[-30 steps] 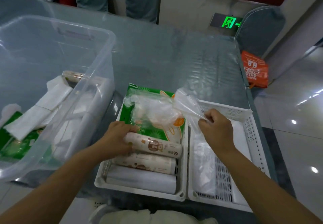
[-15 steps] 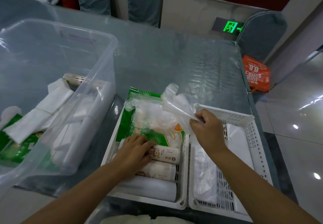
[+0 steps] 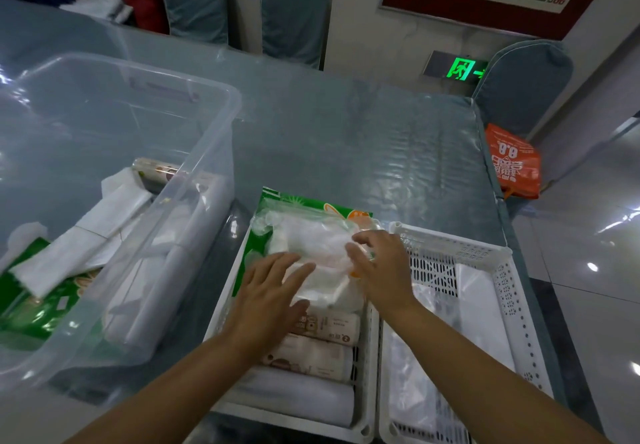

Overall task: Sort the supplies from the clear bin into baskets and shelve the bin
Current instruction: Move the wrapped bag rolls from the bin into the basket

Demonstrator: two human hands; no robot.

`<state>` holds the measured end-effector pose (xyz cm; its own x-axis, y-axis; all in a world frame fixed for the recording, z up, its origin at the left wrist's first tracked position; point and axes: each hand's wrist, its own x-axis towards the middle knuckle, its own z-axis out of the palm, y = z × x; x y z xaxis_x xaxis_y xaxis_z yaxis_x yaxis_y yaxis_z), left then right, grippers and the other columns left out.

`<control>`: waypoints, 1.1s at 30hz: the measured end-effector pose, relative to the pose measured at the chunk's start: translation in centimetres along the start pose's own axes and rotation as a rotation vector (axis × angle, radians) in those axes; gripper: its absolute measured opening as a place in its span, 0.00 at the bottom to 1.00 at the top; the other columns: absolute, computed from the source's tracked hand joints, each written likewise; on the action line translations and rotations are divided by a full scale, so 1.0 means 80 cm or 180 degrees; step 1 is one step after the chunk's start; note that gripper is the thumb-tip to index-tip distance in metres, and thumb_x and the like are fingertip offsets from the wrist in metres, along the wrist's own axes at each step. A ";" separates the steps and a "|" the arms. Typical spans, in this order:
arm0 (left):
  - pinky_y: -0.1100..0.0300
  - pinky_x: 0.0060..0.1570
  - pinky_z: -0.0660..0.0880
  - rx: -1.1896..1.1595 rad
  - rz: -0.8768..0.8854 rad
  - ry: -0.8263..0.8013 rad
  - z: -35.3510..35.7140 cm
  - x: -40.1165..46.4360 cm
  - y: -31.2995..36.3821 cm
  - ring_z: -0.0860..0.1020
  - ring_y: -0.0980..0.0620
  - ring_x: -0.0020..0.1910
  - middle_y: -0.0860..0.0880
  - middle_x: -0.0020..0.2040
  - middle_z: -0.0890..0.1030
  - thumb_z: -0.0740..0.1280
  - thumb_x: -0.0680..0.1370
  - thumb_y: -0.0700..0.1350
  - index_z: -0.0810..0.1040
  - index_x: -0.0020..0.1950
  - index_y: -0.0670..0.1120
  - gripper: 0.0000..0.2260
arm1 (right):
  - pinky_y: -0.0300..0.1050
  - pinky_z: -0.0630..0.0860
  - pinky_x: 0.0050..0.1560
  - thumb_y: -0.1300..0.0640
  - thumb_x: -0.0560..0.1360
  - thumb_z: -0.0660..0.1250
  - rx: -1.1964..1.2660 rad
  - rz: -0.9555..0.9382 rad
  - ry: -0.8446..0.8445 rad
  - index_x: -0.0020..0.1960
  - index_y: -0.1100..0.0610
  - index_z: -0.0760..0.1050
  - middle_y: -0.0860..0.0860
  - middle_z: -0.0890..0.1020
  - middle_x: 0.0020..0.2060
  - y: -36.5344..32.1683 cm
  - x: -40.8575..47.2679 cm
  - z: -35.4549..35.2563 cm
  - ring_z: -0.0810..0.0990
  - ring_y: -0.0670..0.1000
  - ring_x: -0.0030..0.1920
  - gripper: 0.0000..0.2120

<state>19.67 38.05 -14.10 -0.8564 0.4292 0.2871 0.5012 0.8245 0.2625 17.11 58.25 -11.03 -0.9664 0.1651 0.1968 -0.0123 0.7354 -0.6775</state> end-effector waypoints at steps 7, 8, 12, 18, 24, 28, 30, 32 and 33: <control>0.52 0.71 0.47 -0.0462 -0.0356 -0.1052 0.020 0.029 -0.009 0.52 0.49 0.73 0.50 0.76 0.54 0.65 0.73 0.50 0.59 0.73 0.59 0.29 | 0.55 0.72 0.54 0.57 0.72 0.67 -0.0378 0.0951 -0.0045 0.55 0.57 0.73 0.53 0.79 0.50 0.034 0.004 0.001 0.75 0.56 0.52 0.12; 0.51 0.70 0.49 -0.0418 -0.0332 -0.0934 0.019 0.032 -0.010 0.54 0.49 0.72 0.50 0.75 0.57 0.66 0.72 0.50 0.60 0.72 0.58 0.30 | 0.54 0.72 0.55 0.56 0.72 0.67 -0.0456 0.0827 -0.0156 0.57 0.56 0.74 0.53 0.79 0.51 0.036 0.002 0.004 0.75 0.56 0.53 0.13; 0.52 0.68 0.56 -0.0011 -0.0303 -0.0714 0.013 0.052 -0.017 0.61 0.49 0.68 0.52 0.67 0.69 0.69 0.69 0.51 0.65 0.69 0.54 0.29 | 0.50 0.67 0.55 0.55 0.73 0.66 -0.0888 0.0512 0.0148 0.56 0.55 0.76 0.54 0.77 0.52 0.037 0.002 0.008 0.70 0.55 0.54 0.12; 0.55 0.59 0.61 0.0303 -0.0052 -0.0805 0.009 0.068 -0.021 0.68 0.50 0.57 0.54 0.51 0.77 0.64 0.73 0.51 0.78 0.52 0.52 0.10 | 0.51 0.65 0.56 0.56 0.74 0.61 -0.0910 0.0152 -0.0175 0.62 0.54 0.71 0.53 0.74 0.59 0.020 0.042 0.008 0.69 0.55 0.58 0.17; 0.53 0.66 0.55 0.0199 -0.0084 -0.0308 -0.004 0.124 -0.017 0.64 0.48 0.68 0.51 0.62 0.76 0.68 0.72 0.49 0.76 0.56 0.51 0.13 | 0.47 0.61 0.60 0.59 0.78 0.56 -0.0899 -0.0262 -0.0985 0.65 0.49 0.71 0.49 0.74 0.65 0.026 0.059 0.013 0.69 0.52 0.64 0.17; 0.48 0.73 0.47 0.0539 -0.0012 -0.1044 -0.001 0.148 -0.023 0.54 0.48 0.74 0.49 0.74 0.63 0.68 0.72 0.49 0.57 0.74 0.49 0.34 | 0.49 0.67 0.62 0.67 0.74 0.59 -0.0619 -0.0629 -0.0919 0.55 0.52 0.80 0.49 0.81 0.56 0.027 0.052 0.010 0.76 0.52 0.58 0.17; 0.48 0.72 0.50 0.0572 -0.0020 -0.1060 0.002 0.148 -0.024 0.59 0.47 0.72 0.48 0.70 0.69 0.68 0.71 0.49 0.60 0.72 0.49 0.32 | 0.53 0.71 0.57 0.69 0.71 0.60 -0.0495 -0.0725 -0.0714 0.49 0.54 0.82 0.51 0.84 0.49 0.028 0.052 0.006 0.78 0.53 0.52 0.16; 0.51 0.67 0.56 0.0505 0.0042 -0.0917 0.001 0.142 -0.026 0.65 0.47 0.64 0.49 0.61 0.75 0.67 0.71 0.49 0.70 0.65 0.50 0.22 | 0.52 0.71 0.52 0.67 0.71 0.61 -0.0572 -0.0619 -0.0364 0.48 0.55 0.82 0.52 0.84 0.47 0.032 0.057 0.002 0.77 0.55 0.50 0.14; 0.52 0.64 0.58 0.0483 0.0094 -0.0930 0.001 0.139 -0.026 0.67 0.47 0.61 0.50 0.56 0.77 0.66 0.72 0.49 0.74 0.61 0.51 0.17 | 0.52 0.70 0.52 0.66 0.71 0.61 -0.0634 -0.0440 -0.0236 0.49 0.54 0.82 0.52 0.84 0.48 0.034 0.062 0.000 0.75 0.55 0.50 0.14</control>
<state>9.10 41.09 -11.51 -0.8521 0.5233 0.0102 0.5210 0.8462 0.1115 12.29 61.09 -11.89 -0.9754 0.0108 0.2203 -0.1019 0.8638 -0.4934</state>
